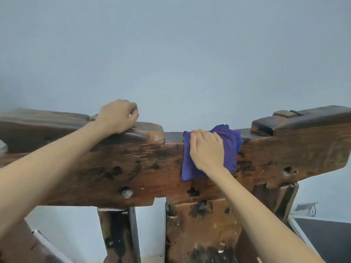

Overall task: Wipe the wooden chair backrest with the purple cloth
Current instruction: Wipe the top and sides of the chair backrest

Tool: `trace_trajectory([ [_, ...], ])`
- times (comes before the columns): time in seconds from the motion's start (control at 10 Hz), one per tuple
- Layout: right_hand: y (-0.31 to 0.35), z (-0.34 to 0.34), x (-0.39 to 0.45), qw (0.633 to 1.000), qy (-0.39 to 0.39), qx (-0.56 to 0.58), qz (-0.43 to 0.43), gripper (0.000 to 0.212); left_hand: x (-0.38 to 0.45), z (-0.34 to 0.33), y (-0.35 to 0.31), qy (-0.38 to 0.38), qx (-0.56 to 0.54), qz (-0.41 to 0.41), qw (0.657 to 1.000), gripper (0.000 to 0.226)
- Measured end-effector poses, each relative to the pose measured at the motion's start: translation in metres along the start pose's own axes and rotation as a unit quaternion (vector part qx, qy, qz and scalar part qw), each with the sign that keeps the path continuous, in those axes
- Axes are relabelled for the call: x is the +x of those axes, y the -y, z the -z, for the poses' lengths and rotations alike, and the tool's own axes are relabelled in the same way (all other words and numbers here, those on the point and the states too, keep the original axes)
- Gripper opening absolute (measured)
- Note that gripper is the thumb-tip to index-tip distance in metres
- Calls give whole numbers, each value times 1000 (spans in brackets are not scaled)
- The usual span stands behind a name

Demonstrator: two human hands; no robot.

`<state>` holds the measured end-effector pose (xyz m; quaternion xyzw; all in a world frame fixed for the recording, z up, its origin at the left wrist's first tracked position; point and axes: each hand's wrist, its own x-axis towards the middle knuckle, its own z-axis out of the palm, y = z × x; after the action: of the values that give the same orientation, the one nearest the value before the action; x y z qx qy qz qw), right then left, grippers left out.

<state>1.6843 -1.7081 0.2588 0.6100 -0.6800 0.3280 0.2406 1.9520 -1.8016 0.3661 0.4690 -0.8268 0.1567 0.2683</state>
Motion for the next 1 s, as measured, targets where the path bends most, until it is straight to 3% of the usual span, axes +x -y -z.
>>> trace_trajectory([
  [0.1, 14, -9, -19, 1000, -16, -8, -11, 47, -11, -28, -75, 154, 3, -93, 984, 51],
  [0.2, 18, -34, -61, 1000, -16, -13, -18, 63, -16, -49, -105, 99, 90, -73, 988, 65],
  [0.3, 2, -58, -107, 999, 26, -11, -36, 71, -26, -55, -103, 58, 82, -63, 993, 70],
  [0.4, -8, -72, -129, 994, 53, 22, -89, 73, -31, -50, -104, 59, 86, -65, 992, 71],
  [0.6, 58, -78, -109, 975, 30, 113, -187, 74, -35, -43, -110, 67, 88, -54, 992, 98],
  [0.7, 88, -79, -105, 989, 42, 74, -120, 72, -33, -43, -107, 78, 64, -61, 993, 99],
  [0.8, 98, -75, -100, 986, 96, 87, 102, 61, -31, -43, -103, 88, 35, -64, 993, 97],
  [0.9, 60, -71, -103, 962, 117, 7, 248, 57, -33, -48, -104, 43, 42, -50, 997, 91],
  [1.0, 11, -43, -96, 997, 10, -70, -39, 54, -40, -54, -108, 5, 78, -24, 997, 87],
])
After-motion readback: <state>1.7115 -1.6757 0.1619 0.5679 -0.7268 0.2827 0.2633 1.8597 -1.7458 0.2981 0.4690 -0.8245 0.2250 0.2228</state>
